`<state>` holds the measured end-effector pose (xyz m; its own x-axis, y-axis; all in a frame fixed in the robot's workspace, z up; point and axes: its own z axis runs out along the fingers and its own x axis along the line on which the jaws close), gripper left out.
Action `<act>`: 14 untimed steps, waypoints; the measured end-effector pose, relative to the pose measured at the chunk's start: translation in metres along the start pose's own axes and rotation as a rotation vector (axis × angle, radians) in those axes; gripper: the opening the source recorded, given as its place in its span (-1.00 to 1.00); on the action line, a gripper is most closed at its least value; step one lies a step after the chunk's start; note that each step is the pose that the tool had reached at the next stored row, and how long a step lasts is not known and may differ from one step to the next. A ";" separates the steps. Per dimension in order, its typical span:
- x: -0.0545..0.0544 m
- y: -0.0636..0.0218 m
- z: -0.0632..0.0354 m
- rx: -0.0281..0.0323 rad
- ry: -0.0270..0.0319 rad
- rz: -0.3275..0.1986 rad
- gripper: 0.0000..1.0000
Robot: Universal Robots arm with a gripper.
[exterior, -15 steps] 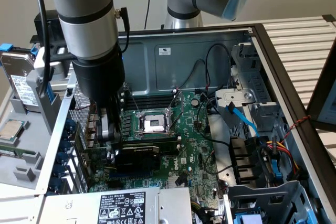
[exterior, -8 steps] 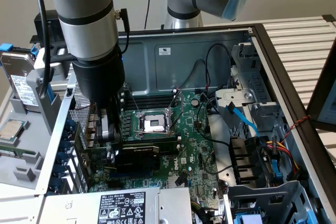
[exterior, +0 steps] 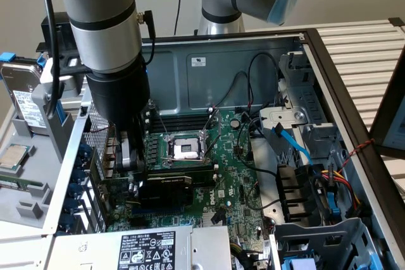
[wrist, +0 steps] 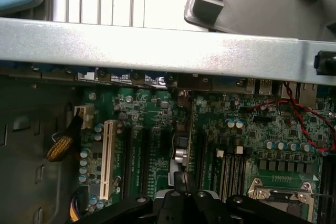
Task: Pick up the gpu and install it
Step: 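Press down on the gpu until it lock into place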
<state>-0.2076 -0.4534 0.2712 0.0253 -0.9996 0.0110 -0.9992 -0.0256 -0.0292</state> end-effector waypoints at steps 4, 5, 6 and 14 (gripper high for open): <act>0.000 0.0000 0.0000 -0.0001 0.0001 0.000 -0.79; 0.000 0.0002 0.0001 -0.0001 0.0001 0.000 -0.79; 0.000 0.0002 0.0001 -0.0001 0.0001 0.000 -0.79; 0.000 0.0004 0.0005 -0.0001 0.0001 0.000 -0.79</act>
<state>-0.2080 -0.4534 0.2707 0.0253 -0.9996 0.0111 -0.9992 -0.0256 -0.0291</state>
